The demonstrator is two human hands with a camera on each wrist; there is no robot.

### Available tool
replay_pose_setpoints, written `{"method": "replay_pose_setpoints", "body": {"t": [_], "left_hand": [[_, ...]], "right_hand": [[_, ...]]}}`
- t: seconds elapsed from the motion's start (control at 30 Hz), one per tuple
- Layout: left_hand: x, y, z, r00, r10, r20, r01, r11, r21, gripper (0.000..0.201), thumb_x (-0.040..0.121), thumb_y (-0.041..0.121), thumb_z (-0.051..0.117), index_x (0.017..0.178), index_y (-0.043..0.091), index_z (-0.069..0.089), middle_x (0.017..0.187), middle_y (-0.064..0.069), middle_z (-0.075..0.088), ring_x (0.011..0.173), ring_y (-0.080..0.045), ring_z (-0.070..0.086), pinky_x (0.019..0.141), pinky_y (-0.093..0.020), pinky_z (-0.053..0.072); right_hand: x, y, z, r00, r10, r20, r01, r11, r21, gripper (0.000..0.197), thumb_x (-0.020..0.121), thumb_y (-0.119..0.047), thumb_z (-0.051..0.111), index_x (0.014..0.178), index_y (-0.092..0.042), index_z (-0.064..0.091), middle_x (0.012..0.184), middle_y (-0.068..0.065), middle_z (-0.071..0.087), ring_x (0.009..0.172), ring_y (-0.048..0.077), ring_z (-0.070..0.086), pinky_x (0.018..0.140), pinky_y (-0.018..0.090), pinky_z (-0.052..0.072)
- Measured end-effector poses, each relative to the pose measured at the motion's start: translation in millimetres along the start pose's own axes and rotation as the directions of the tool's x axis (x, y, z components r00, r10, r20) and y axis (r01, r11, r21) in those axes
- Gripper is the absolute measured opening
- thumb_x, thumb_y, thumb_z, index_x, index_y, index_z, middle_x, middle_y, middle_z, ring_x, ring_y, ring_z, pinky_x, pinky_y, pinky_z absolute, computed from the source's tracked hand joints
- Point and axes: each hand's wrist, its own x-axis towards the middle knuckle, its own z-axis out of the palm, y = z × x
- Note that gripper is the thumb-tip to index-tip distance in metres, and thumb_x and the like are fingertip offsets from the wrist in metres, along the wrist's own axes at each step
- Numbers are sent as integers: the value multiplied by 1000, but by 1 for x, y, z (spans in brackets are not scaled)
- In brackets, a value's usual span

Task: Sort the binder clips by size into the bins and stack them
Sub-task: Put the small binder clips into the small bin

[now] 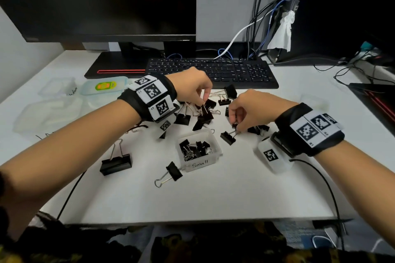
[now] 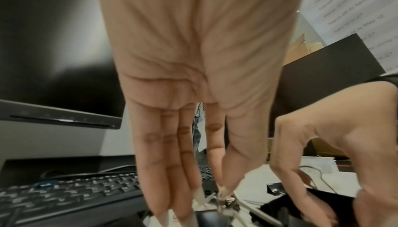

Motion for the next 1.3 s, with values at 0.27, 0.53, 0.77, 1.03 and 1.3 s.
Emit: {"method": "replay_pose_setpoints", "body": {"t": [0.27,0.53,0.77,1.03,1.3], "left_hand": [[0,-4,12,980,-28,197,34,999,-25,29,87,39,66,114,27,67,79,8,66,81,-15,64,81,-33,54],[4,-3,18,985,-25,170,24,1000,7,20,80,29,71,99,25,67,67,10,61,62,-7,57,73,-32,55],[-5,-10,14,999,-27,47,27,1000,4,16,77,12,71,72,26,64,69,6,64,62,-5,54,68,-30,52],[-12,-26,0,991,-96,-98,88,993,-82,12,81,0,63,86,7,70,72,3,63,62,-4,55,57,-12,41],[-12,-25,8,980,-139,145,163,972,-168,13,90,14,63,95,4,68,78,-5,73,62,-8,67,67,-26,58]], "right_hand": [[-13,-6,-18,976,-11,-216,-12,994,-107,8,78,-26,73,85,-30,72,72,-15,62,74,9,61,59,23,38],[-38,-44,-26,947,-302,-109,321,911,260,10,81,-28,78,91,-25,78,75,-12,74,76,-1,68,66,8,46],[-27,-39,-26,925,-255,-282,343,881,327,16,84,-34,73,93,-23,79,84,-11,76,77,0,68,74,11,50],[-12,13,-21,951,106,-289,-90,994,67,10,88,-32,66,90,-29,75,79,-17,66,81,10,64,74,29,50],[-11,21,-10,934,346,-89,-352,934,-61,18,88,-45,62,85,-28,68,76,-6,71,83,16,65,72,30,47]]}}
